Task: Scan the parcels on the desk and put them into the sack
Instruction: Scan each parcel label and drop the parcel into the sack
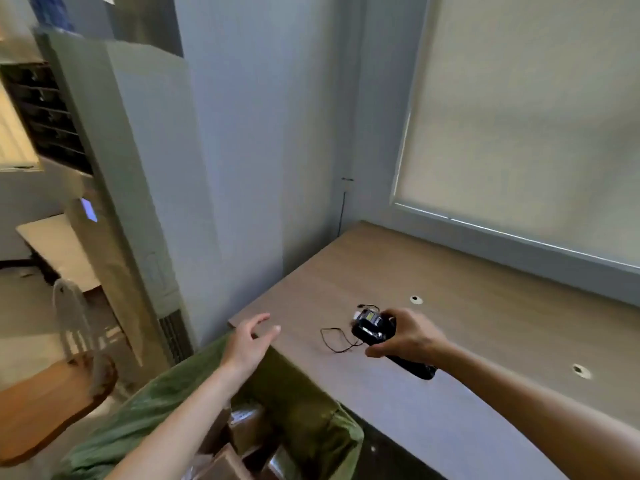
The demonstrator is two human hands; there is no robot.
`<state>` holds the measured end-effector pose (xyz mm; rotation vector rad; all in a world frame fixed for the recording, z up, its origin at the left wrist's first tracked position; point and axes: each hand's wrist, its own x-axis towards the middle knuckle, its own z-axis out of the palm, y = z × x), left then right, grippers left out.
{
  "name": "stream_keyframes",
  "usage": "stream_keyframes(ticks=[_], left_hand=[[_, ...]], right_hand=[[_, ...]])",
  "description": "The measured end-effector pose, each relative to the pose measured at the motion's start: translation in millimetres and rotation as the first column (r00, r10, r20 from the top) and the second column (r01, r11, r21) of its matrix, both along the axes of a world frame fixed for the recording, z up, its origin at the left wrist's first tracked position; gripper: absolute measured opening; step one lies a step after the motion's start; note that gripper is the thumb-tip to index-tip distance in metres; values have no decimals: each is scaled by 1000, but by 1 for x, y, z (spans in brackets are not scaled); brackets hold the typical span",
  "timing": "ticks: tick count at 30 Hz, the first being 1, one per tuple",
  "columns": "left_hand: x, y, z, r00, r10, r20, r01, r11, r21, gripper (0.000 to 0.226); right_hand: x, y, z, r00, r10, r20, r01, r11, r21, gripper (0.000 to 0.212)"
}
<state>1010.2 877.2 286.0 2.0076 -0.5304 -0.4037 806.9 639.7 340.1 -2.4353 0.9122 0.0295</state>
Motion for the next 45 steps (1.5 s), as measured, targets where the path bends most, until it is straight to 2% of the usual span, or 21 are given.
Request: stream_keyframes(ticks=[4, 7, 10, 14, 17, 21, 27, 33, 38, 45], left_hand=[[-68, -98, 49, 972, -167, 165, 164, 986, 28, 47], [-137, -173, 76, 929, -319, 190, 320, 947, 22, 62], [-225, -245, 94, 859, -469, 205, 470, 882, 48, 74], [-356, -329, 108, 729, -638, 247, 646, 761, 60, 73], [-446, -379, 109, 648, -716, 259, 733, 679, 42, 72], [-550, -431, 102, 538, -797, 274, 815, 575, 73, 69], [-686, -495, 87, 345, -903, 257, 915, 384, 120, 65], [-799, -562, 53, 173, -973, 154, 970, 195, 147, 67], [-884, -640, 31, 60, -994, 96, 988, 73, 136, 67], [-985, -738, -2, -32, -999, 15, 986, -29, 161, 65]], right_hand=[[-106, -58, 46, 983, -178, 54, 182, 980, -86, 78], [-198, -97, 72, 951, -300, 79, 307, 945, -111, 76], [-293, -132, 91, 912, -403, 77, 410, 900, -146, 73], [-418, -162, 106, 846, -529, 59, 530, 827, -188, 60], [-504, -175, 112, 787, -614, 63, 612, 764, -203, 59], [-607, -184, 105, 680, -728, 88, 729, 659, -187, 68], [-737, -190, 83, 490, -869, 74, 869, 479, -126, 66], [-838, -213, 51, 306, -952, 9, 948, 304, -97, 70], [-913, -258, 30, 181, -983, -45, 979, 184, -92, 88], [-1007, -328, 13, 41, -989, -142, 995, 53, -81, 81]])
